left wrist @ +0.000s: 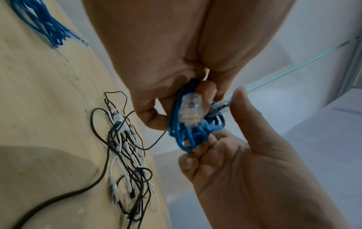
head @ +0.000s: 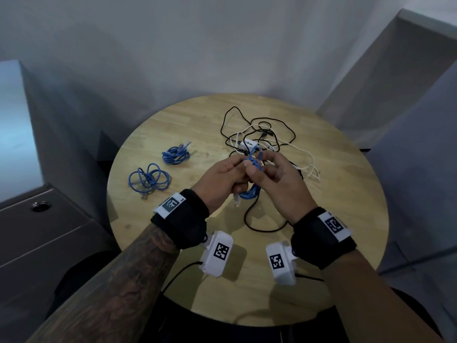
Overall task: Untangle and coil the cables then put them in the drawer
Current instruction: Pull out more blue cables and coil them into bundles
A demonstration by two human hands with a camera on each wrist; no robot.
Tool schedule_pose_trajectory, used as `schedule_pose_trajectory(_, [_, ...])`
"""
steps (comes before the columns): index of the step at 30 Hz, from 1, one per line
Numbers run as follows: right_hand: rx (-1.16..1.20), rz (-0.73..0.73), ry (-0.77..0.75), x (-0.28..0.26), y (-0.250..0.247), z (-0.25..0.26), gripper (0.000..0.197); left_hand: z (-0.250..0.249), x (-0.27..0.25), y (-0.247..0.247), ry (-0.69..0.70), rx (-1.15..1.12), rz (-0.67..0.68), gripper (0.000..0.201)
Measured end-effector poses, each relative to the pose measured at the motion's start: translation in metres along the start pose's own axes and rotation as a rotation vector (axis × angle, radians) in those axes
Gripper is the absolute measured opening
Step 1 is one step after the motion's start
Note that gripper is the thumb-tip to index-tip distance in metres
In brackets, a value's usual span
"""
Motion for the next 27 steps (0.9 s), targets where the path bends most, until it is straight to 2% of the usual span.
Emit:
schedule_pose_trajectory(5, [-0.062, -0.137, -0.132, 0.003, -0.011, 0.004, 0.014, 0.002, 0.000, 0.006, -0.003, 0.061, -0.009, 0.018])
schedule_pose_trajectory(10, [-0.013, -0.150, -0.173, 0.004, -0.022, 0.008, 0.013, 0.001, -0.003, 0.012, 0.008, 0.166, 0.007, 0.010])
schedule_pose_trajectory(15, [-0.236, -0.290, -0.302, -0.004, -0.016, 0.016, 0.009, 0.001, -0.003, 0.010, 0.037, 0.311, -0.155, 0.023])
schedule_pose_trajectory(16, [-0.181, -0.290, -0.289, -0.004, -0.015, 0.015, 0.010, 0.000, -0.003, 0.010, 0.049, 0.325, -0.176, 0.020])
schedule_pose_trajectory(18, [0.037, -0.275, -0.156, -0.002, -0.012, 0.011, 0.011, -0.002, -0.003, 0.008, 0.062, 0.357, -0.201, 0.017])
schedule_pose_trajectory(20, [0.271, -0.146, 0.015, -0.001, -0.009, 0.005, 0.012, -0.001, -0.004, 0.008, 0.071, 0.371, -0.207, 0.012])
schedule_pose_trajectory(22, [0.340, -0.017, 0.093, -0.001, -0.009, 0.002, 0.017, 0.001, -0.005, 0.009, 0.065, 0.384, -0.206, 0.009])
schedule_pose_trajectory(24, [0.145, -0.026, 0.047, -0.003, -0.014, 0.006, 0.016, 0.001, -0.005, 0.010, 0.039, 0.342, -0.172, 0.014])
schedule_pose_trajectory(27, [-0.079, -0.174, -0.161, -0.006, -0.021, 0.018, 0.013, 0.001, -0.001, 0.012, -0.068, 0.068, -0.115, 0.032])
Point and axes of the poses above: each hand's wrist, its own x-axis towards the middle knuckle, its own y-axis out of the palm, z = x × y, the point moved 2 cm from there along x, towards the middle knuckle, and after that the axes turned 10 degrees about z, right-handed, at the moved point
